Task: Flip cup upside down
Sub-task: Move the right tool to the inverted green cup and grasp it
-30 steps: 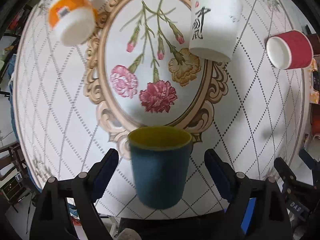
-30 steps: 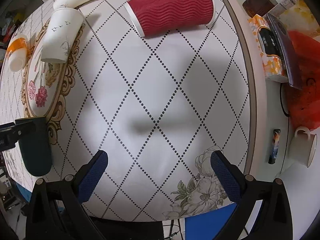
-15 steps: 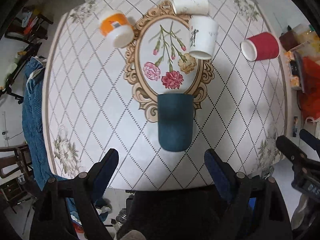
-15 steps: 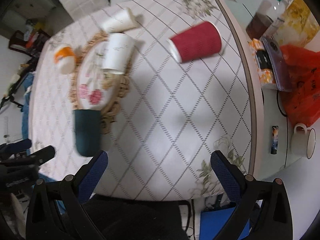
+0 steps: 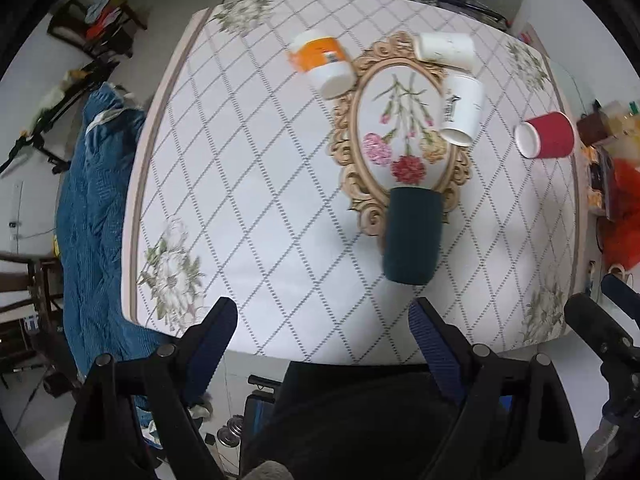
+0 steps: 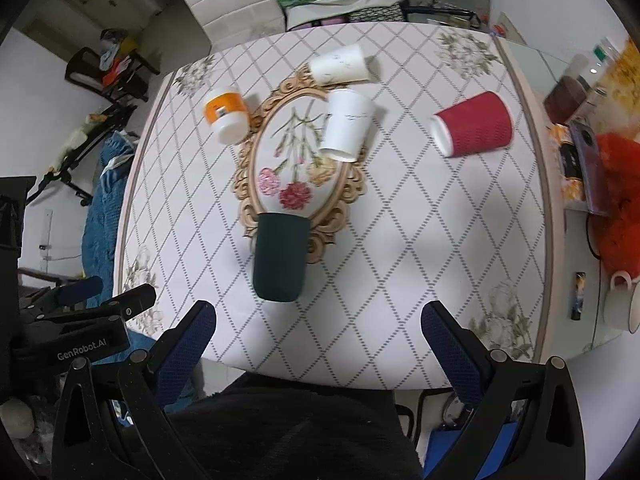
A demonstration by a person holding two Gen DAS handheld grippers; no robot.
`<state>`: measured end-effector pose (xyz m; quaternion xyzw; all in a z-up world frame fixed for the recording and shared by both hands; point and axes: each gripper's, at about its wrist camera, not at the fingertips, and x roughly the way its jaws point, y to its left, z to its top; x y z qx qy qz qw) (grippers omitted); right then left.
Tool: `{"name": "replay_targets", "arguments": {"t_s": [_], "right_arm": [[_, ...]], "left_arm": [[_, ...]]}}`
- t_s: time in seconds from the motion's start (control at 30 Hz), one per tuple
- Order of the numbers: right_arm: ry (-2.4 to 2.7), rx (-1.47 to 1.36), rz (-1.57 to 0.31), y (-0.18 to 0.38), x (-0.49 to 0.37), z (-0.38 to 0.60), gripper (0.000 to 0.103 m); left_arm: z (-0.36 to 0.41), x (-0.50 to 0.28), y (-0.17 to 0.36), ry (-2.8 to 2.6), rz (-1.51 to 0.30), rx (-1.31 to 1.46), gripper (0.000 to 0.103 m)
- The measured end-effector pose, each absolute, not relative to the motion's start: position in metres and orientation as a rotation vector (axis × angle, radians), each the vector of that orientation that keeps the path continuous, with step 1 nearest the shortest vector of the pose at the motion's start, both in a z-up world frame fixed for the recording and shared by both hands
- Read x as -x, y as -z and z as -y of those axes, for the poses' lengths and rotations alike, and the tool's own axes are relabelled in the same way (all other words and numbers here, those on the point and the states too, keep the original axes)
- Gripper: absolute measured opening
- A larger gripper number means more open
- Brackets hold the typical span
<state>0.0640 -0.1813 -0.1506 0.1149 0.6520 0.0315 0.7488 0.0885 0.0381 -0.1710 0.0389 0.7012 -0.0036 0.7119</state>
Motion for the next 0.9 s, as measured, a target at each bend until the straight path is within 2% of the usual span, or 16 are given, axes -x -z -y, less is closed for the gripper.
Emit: {"name": "replay_targets", "arguments": {"t_s": [0.57, 0.67, 0.8, 0.9], "right_arm": [[-0.080, -0.225, -1.563, 0.207, -0.087, 0.127, 0.103], [-0.077, -0.200, -1.580, 0.213, -0.093, 0.121, 0.103], [-0.118, -0.034, -1.573, 0.216, -0.104, 0.107, 0.103], [-0.237, 0.288, -1.521, 0.219, -0.114, 0.082, 0.103]], "left_arm": [[-0.097, -0.094, 0.218, -0.056, -1.619, -0.045, 0.087], [-0.103, -0.099, 0.232, -0.068, -1.624, -0.070, 0.093], [-0.110, -0.107, 0.252, -0.069, -1.612, -0.064, 0.093], [-0.114, -0.113, 0.265, -0.082, -1.597, -0.062, 0.093]]}}
